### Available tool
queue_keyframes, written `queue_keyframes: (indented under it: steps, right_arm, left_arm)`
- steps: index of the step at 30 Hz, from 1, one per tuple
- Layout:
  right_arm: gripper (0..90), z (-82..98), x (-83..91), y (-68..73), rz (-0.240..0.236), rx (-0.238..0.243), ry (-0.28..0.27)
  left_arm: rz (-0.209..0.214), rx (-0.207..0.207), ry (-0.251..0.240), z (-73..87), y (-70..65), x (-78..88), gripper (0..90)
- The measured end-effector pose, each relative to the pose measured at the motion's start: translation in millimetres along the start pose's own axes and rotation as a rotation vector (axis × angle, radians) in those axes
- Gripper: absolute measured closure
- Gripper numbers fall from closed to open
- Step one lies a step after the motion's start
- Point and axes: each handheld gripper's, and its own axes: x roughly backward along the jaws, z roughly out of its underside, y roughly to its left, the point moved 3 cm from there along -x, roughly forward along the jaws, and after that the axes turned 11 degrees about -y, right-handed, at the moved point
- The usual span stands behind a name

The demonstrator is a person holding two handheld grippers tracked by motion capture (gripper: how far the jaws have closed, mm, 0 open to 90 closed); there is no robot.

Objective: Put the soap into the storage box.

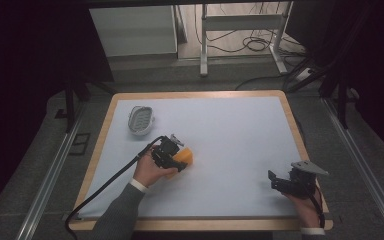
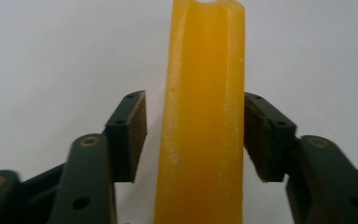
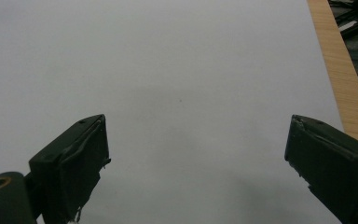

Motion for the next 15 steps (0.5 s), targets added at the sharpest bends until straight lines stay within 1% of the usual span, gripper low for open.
queue_keyframes:
  steps: [1, 2, 3, 4, 6, 8, 9, 14, 15]
  right_arm:
    - [6.3, 0.5, -0.4, 0.0, 0.001, 0.000, 0.001]
    - [6.3, 0.5, -0.4, 0.0, 0.001, 0.000, 0.001]
    - [6.3, 0.6, -0.4, 0.5, -0.001, 0.003, 0.003]
    - [6.3, 0.6, -0.4, 0.5, -0.001, 0.003, 0.003]
    - [6.3, 0.5, -0.5, 0.9, -0.001, 0.005, 0.002]
    - [6.3, 0.5, -0.4, 0.9, 0.002, 0.006, 0.002]
    - [6.3, 0.4, -0.2, 0.7, 0.001, 0.004, 0.000]
    - [6.3, -0.1, 0.4, 0.1, 0.001, 0.003, -0.002]
    - [6.3, -0.2, 0.7, -0.1, 0.001, 0.003, -0.003]
  left_arm:
    - [0.001, -0.001, 0.003, 0.2, 0.1, -0.8, 51.4]
    - [0.001, 0.002, 0.003, 0.4, 0.0, -1.4, 51.4]
    - [0.001, 0.003, 0.004, 0.5, -0.1, -1.8, 55.8]
    - [0.001, 0.003, 0.004, 0.6, -0.1, -1.9, 55.8]
    - [-0.003, -0.003, 0.005, 0.8, -0.7, -1.6, 59.4]
    - [-0.008, -0.011, 0.005, 0.7, -0.9, -1.1, 60.0]
    - [-0.021, -0.023, 0.002, 0.8, -1.8, -0.6, 60.9]
    - [-0.019, -0.020, -0.001, 0.0, 0.8, 2.0, 61.1]
    - [-0.017, -0.012, -0.015, -1.6, 2.7, 5.0, 61.1]
